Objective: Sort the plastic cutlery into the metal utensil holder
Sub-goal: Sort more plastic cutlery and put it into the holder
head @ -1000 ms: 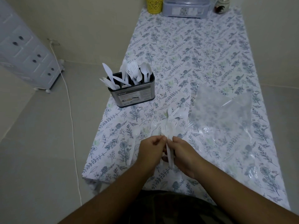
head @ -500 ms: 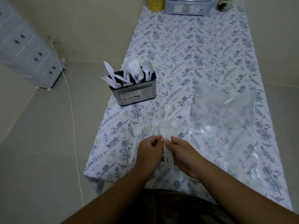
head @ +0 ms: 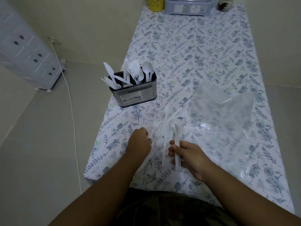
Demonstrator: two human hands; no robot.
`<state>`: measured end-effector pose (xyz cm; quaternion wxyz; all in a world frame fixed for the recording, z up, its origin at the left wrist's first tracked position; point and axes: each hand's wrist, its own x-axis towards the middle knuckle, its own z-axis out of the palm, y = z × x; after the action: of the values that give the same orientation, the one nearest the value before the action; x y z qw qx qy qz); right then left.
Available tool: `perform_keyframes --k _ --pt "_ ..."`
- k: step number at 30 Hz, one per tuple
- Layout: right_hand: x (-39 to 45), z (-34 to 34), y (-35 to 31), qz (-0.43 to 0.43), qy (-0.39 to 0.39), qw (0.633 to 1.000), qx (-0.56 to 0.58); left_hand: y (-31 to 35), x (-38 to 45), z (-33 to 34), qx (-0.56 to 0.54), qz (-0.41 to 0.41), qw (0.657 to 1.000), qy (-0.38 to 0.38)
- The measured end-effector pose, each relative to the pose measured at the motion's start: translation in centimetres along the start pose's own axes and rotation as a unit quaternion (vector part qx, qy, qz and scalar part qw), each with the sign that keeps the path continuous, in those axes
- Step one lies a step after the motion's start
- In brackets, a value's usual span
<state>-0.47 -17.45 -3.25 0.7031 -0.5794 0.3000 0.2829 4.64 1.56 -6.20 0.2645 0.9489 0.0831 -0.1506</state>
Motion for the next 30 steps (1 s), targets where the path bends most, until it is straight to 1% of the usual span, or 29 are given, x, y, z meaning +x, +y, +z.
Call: perform_keyframes --k 3,6,8,10,12,13,15,18,20,23,26,27,28,30 --pt "0.0 -0.1 0.0 -0.009 0.013 0.999 -0.037 -0.4 0.3 0.3 0.023 -0.011 1.000 -0.005" --pt "-0.1 0.0 -0.2 -0.007 0.012 0.999 -0.031 -0.4 0.1 0.5 0.043 -0.011 0.999 -0.011" --pt "-0.1 0.0 -0.2 -0.003 0.007 1.000 -0.026 -0.4 -0.2 0.4 0.017 -0.007 1.000 -0.001" --pt "-0.1 0.1 -0.2 -0.003 0.002 1.000 -0.024 -0.1 -1.0 -0.1 -0.052 0.000 0.998 0.031" --pt "-0.1 0.3 -0.3 -0.006 0.000 1.000 -0.025 0.7 -2.4 -0.5 -0.112 0.032 0.991 0.063" --pt "-0.1 0.4 -0.4 -0.009 0.000 1.000 -0.026 1.4 -3.2 -0.6 -0.132 0.054 0.988 0.066" --pt "0.0 0.5 -0.4 -0.012 -0.005 1.000 -0.021 2.7 -4.8 -0.6 -0.156 0.094 0.982 0.048" --pt "0.1 0.3 -0.3 -0.019 -0.020 1.000 -0.016 4.0 -6.0 -0.1 -0.155 0.168 0.973 0.026" --pt "0.0 -0.1 -0.3 -0.018 -0.020 1.000 -0.004 4.2 -5.8 0.0 -0.157 0.189 0.969 0.013" --pt "0.0 -0.7 -0.3 -0.010 -0.028 0.999 0.019 4.0 -5.6 0.3 -0.180 0.183 0.966 -0.037" --pt "0.1 -1.3 0.0 0.002 -0.025 0.999 0.034 4.2 -4.9 0.5 -0.204 0.134 0.961 -0.127" --pt "0.0 -1.5 0.2 0.007 -0.018 0.999 0.033 4.3 -4.5 0.6 -0.186 0.127 0.965 -0.136" --pt "-0.1 -1.7 0.2 0.010 -0.011 0.999 0.031 4.5 -4.0 0.7 -0.155 0.125 0.972 -0.127" --pt "-0.3 -2.1 0.4 0.013 0.006 0.999 0.032 5.1 -2.7 1.0 -0.095 0.116 0.986 -0.077"
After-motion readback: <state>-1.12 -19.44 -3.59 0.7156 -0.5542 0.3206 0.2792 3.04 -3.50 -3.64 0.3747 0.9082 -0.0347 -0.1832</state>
